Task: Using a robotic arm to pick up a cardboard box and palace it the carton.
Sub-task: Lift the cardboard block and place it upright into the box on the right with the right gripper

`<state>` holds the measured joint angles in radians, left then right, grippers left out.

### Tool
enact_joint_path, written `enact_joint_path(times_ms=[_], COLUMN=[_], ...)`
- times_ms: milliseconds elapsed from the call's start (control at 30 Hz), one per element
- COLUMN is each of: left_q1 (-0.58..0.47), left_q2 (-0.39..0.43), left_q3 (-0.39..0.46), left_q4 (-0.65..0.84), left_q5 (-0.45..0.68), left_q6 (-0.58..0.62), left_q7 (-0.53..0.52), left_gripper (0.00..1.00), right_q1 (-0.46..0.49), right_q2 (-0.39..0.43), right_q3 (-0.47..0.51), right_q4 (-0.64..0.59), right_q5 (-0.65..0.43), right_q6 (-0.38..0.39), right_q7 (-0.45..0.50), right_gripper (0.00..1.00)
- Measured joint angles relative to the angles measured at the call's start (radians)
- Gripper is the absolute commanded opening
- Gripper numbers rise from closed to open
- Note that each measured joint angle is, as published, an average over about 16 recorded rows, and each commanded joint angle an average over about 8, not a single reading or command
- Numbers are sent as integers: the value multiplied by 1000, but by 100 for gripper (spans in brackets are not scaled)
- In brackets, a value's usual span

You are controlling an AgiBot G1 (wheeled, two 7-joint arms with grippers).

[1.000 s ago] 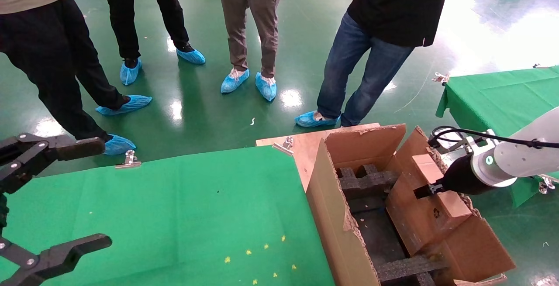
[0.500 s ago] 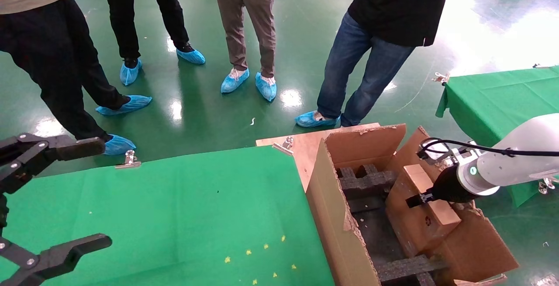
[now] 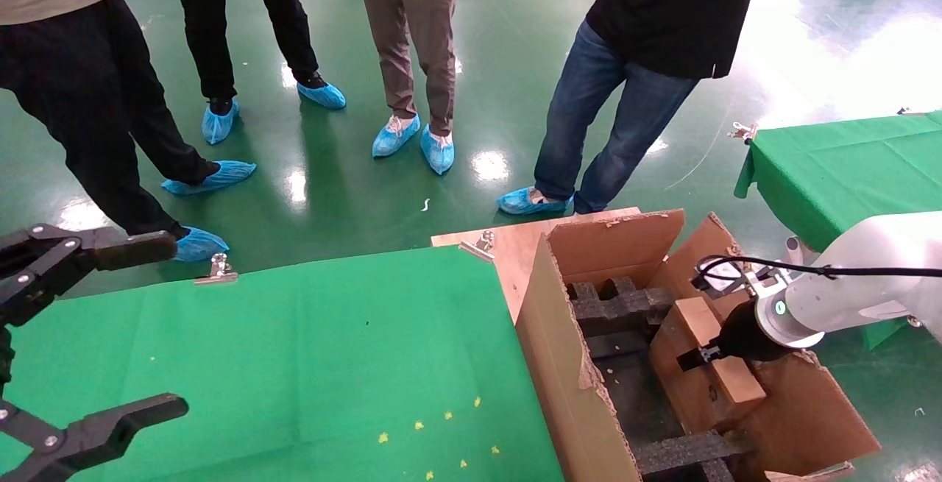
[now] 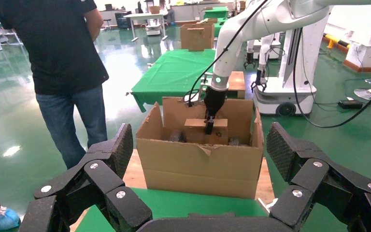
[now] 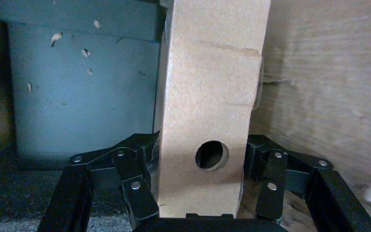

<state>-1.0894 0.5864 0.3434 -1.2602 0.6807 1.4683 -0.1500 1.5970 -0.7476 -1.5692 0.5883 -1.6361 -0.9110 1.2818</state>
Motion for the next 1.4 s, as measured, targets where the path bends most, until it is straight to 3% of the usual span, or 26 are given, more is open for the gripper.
enact_joint_path(times_ms=[433, 467, 700, 733, 1400], left_q1=[0, 0, 0, 0, 0], left_q2=[0, 0, 0, 0, 0], left_q3=[0, 0, 0, 0, 0], left_q4=[0, 0, 0, 0, 0], left_q5=[0, 0, -1, -1, -1], left_q6=[0, 0, 0, 0, 0], left_q7=[0, 0, 0, 0, 0], left_gripper=[100, 100, 100, 100, 100], right_q1=[-43, -45, -52, -52, -44], right_q2=[-77, -83, -104, -106, -103], right_q3=[13, 13, 18, 18, 17], right_q4=[-143, -153, -194, -196, -192], right_q5=[40, 43, 54, 55, 50], right_q6=[11, 11, 4, 3, 6], right_q7=[-93, -100, -133, -135, -136], right_gripper=[1, 10, 95, 100, 100])
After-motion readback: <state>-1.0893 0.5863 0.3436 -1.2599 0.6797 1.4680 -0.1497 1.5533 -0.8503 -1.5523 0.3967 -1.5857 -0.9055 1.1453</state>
